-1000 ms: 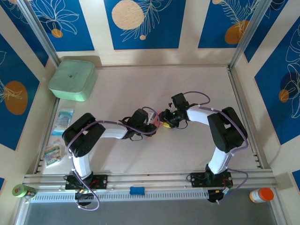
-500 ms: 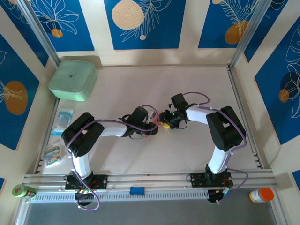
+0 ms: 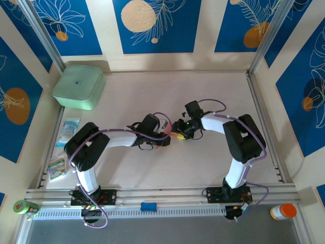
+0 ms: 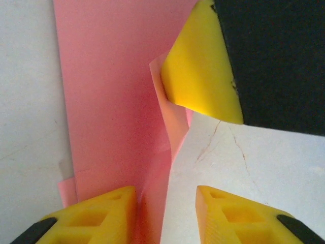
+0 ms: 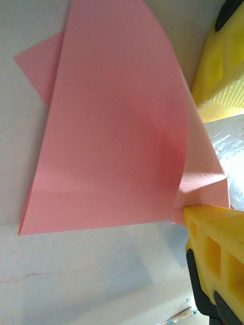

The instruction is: Fold a paper plane with a square sheet of paper (pick it up from the middle)

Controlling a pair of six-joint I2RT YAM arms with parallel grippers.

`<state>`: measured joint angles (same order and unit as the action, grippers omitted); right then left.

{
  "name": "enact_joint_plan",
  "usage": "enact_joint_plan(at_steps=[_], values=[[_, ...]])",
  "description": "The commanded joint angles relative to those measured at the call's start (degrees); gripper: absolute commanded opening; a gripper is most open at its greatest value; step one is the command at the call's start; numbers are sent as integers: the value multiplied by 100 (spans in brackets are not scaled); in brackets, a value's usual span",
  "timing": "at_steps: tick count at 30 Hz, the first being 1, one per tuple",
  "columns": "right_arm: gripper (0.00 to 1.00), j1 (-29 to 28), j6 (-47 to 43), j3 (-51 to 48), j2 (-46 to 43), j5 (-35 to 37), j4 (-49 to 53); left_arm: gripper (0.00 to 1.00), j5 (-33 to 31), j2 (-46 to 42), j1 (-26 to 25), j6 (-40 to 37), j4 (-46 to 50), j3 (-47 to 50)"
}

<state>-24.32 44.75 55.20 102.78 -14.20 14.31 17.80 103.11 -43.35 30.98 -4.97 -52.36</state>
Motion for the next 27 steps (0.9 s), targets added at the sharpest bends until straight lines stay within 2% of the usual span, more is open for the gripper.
enact_joint_plan(at_steps=[1, 16, 21, 27], values=[[49, -44, -168, 11, 339, 145, 152, 37, 51, -218, 55, -144, 168, -143], [48, -105, -256, 136, 505, 147, 327, 48, -198, -439, 103, -107, 384, -82], [48, -118, -265, 173, 532, 156, 362, 48, -166, -538, 116, -240, 651, -125], [48, -129, -265, 202, 576, 145, 389, 43, -101, -586, 111, -472, 932, -107]])
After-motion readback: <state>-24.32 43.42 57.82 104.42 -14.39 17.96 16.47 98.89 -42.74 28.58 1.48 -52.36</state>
